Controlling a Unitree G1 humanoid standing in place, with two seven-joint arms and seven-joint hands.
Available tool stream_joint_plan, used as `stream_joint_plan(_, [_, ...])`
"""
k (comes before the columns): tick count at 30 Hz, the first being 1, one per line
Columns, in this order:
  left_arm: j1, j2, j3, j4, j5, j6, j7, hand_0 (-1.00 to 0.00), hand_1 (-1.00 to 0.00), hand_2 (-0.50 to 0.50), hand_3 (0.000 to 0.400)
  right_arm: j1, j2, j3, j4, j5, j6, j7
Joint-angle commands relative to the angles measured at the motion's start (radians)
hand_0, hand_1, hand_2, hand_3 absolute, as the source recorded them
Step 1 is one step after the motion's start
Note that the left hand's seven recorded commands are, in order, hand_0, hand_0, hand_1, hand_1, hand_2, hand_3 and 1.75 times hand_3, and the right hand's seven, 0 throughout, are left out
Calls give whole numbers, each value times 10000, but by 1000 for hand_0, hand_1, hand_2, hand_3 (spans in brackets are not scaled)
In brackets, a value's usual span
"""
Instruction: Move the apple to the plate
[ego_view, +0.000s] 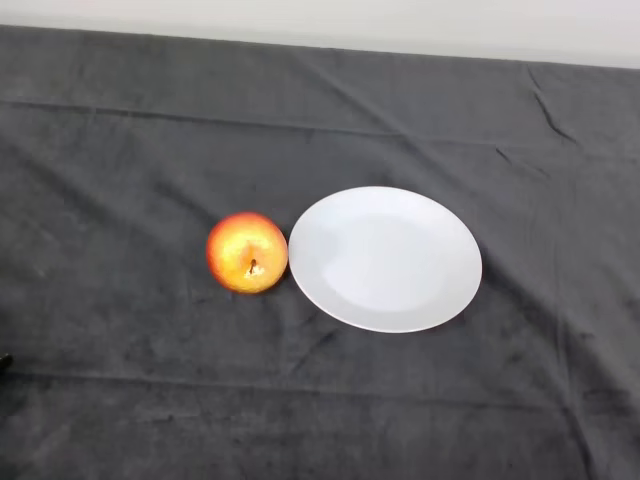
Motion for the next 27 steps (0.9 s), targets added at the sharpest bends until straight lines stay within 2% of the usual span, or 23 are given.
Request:
stream_joint_plan(1, [-219,-352,72,779,190,450,132,0,0,0,0,1990,1589,-237,1159,-18,658,-169])
stream_joint_plan(18, [-989,-273,-290,593,1148,635,1074,0,0,0,0,1993,1589,-260,1157,-48,659,-177])
stream_joint_plan(27, [-968,-377,-789,-647,1809,725,1493,0,0,0,0,1995,1590,-266,1152,-58,663,-181])
